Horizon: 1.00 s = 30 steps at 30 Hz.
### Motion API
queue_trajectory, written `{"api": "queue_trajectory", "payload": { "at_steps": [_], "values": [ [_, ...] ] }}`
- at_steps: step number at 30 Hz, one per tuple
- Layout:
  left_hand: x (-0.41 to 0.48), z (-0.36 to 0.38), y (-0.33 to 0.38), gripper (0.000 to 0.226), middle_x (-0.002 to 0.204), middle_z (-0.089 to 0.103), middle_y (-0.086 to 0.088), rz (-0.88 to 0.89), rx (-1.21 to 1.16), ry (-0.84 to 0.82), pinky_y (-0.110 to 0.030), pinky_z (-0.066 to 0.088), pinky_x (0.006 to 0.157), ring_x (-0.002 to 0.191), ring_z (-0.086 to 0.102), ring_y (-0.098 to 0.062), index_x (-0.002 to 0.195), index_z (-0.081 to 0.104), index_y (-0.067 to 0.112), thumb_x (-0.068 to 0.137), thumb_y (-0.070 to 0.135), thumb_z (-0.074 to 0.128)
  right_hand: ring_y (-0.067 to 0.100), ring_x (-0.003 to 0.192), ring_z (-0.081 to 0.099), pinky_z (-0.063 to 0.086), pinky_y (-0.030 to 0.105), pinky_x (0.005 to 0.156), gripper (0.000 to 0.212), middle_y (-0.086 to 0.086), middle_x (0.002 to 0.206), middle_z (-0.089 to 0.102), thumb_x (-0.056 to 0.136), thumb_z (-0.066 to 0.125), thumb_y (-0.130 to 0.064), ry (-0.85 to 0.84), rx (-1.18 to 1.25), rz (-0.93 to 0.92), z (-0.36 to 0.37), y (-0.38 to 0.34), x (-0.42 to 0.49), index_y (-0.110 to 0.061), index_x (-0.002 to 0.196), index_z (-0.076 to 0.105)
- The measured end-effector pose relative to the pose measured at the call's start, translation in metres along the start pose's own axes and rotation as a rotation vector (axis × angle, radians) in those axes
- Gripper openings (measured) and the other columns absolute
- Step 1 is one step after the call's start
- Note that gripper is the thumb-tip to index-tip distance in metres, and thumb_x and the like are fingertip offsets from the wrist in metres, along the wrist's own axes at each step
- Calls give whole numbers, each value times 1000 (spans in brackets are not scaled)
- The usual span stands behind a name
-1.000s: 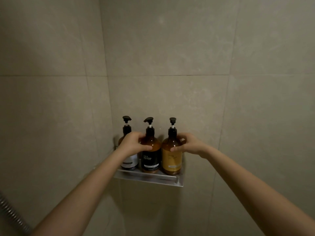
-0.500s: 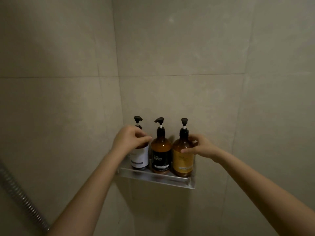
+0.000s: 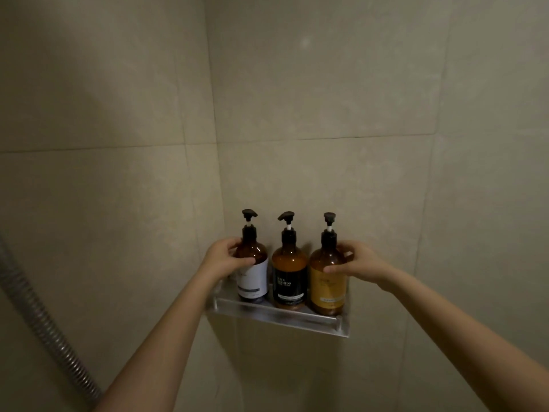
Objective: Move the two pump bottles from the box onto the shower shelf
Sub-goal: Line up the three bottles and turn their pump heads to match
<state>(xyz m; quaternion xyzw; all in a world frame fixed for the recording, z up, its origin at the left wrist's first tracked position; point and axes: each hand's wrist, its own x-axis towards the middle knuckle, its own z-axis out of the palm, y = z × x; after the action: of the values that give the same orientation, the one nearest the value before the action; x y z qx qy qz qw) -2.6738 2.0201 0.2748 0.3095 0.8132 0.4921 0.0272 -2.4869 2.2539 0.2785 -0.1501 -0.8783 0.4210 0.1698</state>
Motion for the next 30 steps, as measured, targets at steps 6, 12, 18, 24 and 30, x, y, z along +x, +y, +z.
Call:
{"api": "queue_trajectory", "payload": {
  "at_steps": [6,12,18,24,30],
  "values": [
    [6,-2,-3,61,120,65,-12,-15,23,58,-30,47,86,99,59,-17,120,60,7,63,13,82,15,100,58,45,18,72,58,4,116,63,71,80,-20,11,15,-6,1,0,-2,-13,124,57],
    [8,-9,-6,58,126,61,-15,-42,-12,-15,-26,41,91,116,56,-25,124,57,1,70,3,76,11,95,58,45,16,71,56,2,114,63,71,80,-21,8,18,-2,1,0,-2,-16,122,57],
    [12,-8,-4,54,130,57,-16,-51,-8,-47,-24,38,91,120,53,-28,128,52,0,77,-5,66,15,100,59,46,20,75,57,-1,110,63,71,80,-22,10,5,-4,1,0,-1,-17,124,57],
    [12,-8,-5,53,131,56,-15,-58,-22,-72,-26,38,95,122,52,-27,129,51,1,79,-4,65,12,97,59,45,15,70,55,-1,112,63,73,79,-22,-6,22,-5,1,1,-2,-18,123,57],
    [10,-8,-7,63,130,58,-14,-65,-49,-37,-25,40,91,121,53,-26,130,52,3,71,4,75,-3,85,54,41,10,61,57,-9,102,61,73,79,-23,-6,39,21,1,1,-2,-20,124,55]
  ]
}}
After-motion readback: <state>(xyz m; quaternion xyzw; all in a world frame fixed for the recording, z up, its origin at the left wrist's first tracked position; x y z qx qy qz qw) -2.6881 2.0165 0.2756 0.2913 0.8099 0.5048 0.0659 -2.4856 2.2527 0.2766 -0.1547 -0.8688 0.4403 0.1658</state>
